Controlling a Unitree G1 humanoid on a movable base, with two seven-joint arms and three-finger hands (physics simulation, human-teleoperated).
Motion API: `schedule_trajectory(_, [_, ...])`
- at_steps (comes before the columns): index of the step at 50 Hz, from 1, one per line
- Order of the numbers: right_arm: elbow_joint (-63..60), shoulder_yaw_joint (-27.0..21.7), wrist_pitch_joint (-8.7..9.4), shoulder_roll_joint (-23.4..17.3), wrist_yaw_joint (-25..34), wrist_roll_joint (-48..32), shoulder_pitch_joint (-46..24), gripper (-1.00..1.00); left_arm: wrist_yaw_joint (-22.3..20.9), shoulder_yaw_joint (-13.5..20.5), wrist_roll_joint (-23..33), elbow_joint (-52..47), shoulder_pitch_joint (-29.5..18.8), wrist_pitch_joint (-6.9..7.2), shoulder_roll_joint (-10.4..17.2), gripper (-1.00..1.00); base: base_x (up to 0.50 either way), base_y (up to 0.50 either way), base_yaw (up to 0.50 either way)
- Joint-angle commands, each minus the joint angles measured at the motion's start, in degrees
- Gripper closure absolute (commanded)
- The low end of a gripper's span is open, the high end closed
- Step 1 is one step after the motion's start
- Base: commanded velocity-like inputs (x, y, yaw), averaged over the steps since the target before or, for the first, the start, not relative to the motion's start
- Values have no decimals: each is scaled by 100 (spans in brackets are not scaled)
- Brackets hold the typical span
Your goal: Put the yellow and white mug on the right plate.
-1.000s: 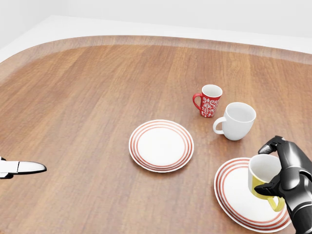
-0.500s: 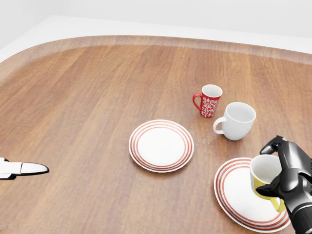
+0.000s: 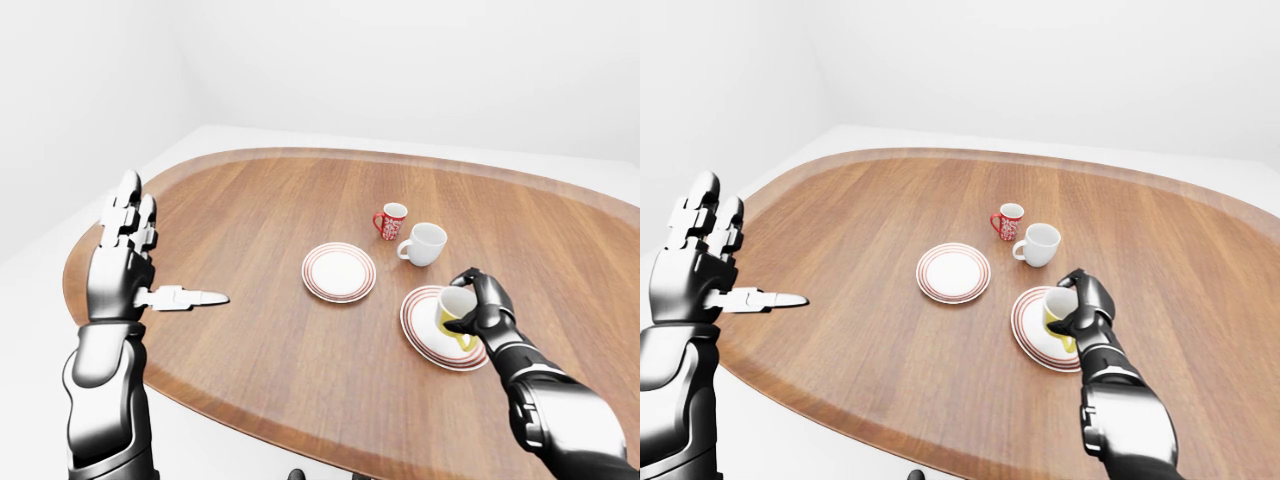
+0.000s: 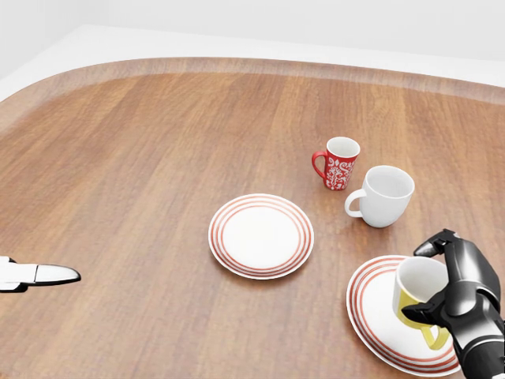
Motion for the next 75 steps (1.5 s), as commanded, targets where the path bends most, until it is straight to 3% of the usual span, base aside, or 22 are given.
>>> schedule_trajectory(1, [9,-62,0,78,-115,72,-45,100,-6,-9,17,14,6,0,-6,-100,0,0,0])
schedule_trajectory(62, [34,-74,0,210,-210,-34,-39,100,-15,-42,49,8,24,0,-38,-100,0,0,0])
schedule_trajectory(63, [35,-85,0,214,-186,-22,-49,-100,-15,-42,51,45,21,0,-38,-100,0,0,0])
schedule_trajectory(75, [36,-88,0,214,-184,-9,-19,-100,-18,-54,52,0,41,0,-53,-100,0,0,0])
